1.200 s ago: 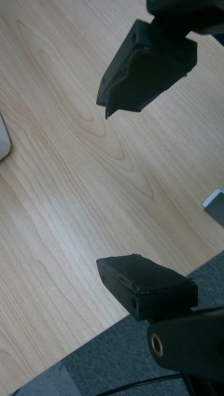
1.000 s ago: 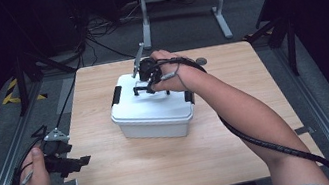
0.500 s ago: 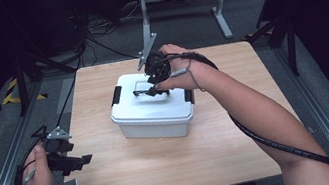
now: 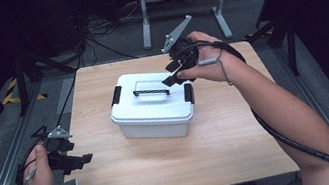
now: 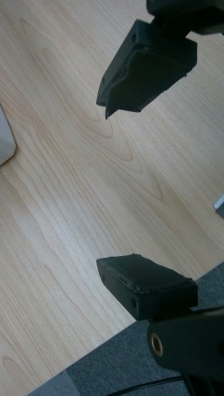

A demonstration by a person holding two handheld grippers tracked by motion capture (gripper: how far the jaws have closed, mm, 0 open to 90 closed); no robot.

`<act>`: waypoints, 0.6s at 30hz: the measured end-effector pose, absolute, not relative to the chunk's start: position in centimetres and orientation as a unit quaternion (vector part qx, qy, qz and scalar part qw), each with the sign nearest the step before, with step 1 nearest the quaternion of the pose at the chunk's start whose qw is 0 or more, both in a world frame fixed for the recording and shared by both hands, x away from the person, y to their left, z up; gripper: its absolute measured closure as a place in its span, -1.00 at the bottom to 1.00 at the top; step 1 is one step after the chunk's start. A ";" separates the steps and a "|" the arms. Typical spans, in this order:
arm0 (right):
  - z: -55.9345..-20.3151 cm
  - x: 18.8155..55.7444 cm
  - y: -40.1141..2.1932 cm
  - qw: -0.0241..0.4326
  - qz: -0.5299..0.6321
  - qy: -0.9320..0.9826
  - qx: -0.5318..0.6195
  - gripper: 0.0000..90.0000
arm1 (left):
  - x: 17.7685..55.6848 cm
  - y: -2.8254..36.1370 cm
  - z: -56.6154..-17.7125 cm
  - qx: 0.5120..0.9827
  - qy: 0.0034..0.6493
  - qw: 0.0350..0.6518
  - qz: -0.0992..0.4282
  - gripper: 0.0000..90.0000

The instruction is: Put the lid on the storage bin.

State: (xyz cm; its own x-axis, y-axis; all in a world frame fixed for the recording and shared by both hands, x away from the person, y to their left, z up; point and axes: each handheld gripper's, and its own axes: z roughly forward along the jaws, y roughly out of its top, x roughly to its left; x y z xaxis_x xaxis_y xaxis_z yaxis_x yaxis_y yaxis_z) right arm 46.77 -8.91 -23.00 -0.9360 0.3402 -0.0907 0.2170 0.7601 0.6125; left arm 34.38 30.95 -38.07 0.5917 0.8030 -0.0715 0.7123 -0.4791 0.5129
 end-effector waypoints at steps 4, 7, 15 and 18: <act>-22.7 46.7 -11.3 0.108 0.314 0.928 0.167 0.06 | 34.5 30.9 -38.0 0.855 0.441 0.258 0.089 -0.56; -22.5 46.6 -13.3 0.114 0.317 0.923 0.184 0.04 | 34.7 30.8 -38.0 0.855 0.443 0.256 0.091 -0.56; -22.4 45.9 -18.3 0.123 0.327 0.906 0.239 0.00 | 35.7 30.6 -37.8 0.836 0.472 0.261 0.104 -0.63; -22.6 45.7 -19.8 0.127 0.327 0.901 0.255 -0.01 | 36.1 30.5 -37.8 0.836 0.471 0.262 0.106 -0.63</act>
